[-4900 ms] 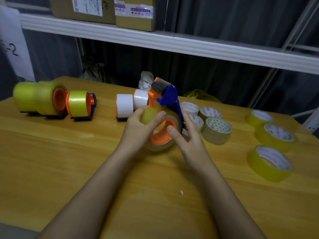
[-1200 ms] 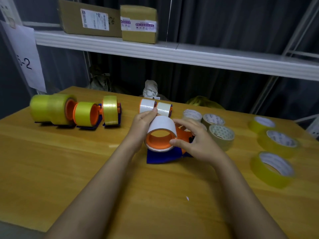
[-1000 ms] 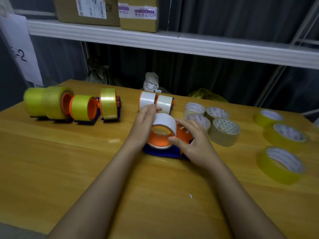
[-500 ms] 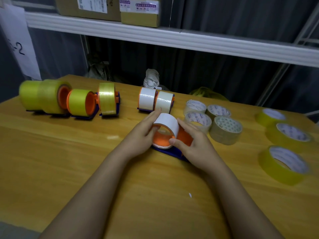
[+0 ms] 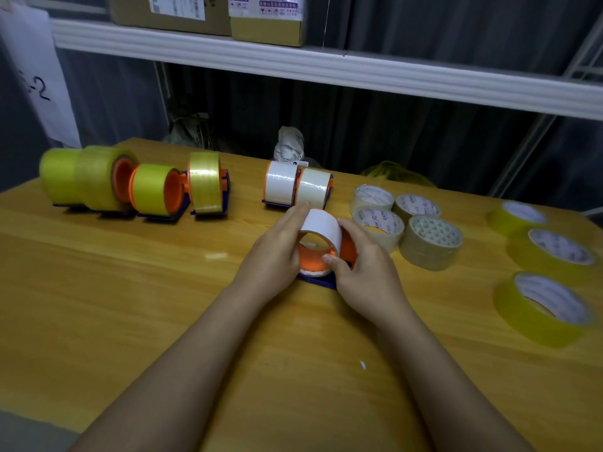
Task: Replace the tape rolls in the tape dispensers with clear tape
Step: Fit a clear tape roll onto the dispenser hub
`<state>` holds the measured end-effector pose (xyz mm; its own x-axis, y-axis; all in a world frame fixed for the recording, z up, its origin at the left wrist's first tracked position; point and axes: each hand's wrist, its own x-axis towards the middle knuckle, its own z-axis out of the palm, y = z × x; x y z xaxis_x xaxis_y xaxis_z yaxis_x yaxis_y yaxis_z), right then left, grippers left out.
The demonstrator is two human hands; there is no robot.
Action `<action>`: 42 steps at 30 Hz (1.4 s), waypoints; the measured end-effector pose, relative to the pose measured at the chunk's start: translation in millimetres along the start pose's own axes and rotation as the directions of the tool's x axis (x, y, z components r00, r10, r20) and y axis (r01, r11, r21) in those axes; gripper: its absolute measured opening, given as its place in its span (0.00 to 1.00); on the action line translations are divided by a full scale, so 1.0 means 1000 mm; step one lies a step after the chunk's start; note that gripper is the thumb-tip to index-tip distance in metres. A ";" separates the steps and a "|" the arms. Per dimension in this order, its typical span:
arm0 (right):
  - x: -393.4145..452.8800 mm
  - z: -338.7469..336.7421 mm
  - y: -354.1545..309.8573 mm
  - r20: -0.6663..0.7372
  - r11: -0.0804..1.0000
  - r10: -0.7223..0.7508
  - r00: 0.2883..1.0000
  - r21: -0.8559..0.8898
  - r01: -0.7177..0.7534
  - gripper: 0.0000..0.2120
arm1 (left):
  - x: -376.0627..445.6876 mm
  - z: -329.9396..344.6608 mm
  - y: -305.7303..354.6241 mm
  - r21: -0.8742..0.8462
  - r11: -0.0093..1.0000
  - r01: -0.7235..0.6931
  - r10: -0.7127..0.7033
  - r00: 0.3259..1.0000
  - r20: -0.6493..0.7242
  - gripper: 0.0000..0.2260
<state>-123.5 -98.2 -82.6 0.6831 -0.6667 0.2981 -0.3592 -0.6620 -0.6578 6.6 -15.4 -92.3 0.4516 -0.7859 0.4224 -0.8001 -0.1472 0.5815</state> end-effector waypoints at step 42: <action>-0.001 0.007 0.006 -0.101 0.994 -0.104 0.989 0.020 0.107 0.25 | 0.001 0.006 0.001 -0.142 0.988 0.062 -0.095 0.966 -0.239 0.23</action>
<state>-122.1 -99.3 -91.8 0.6490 -0.6253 0.4333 -0.2715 -0.7224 -0.6359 3.6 -19.8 -96.0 0.6070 -0.6019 0.5190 -0.7061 -0.1086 0.6997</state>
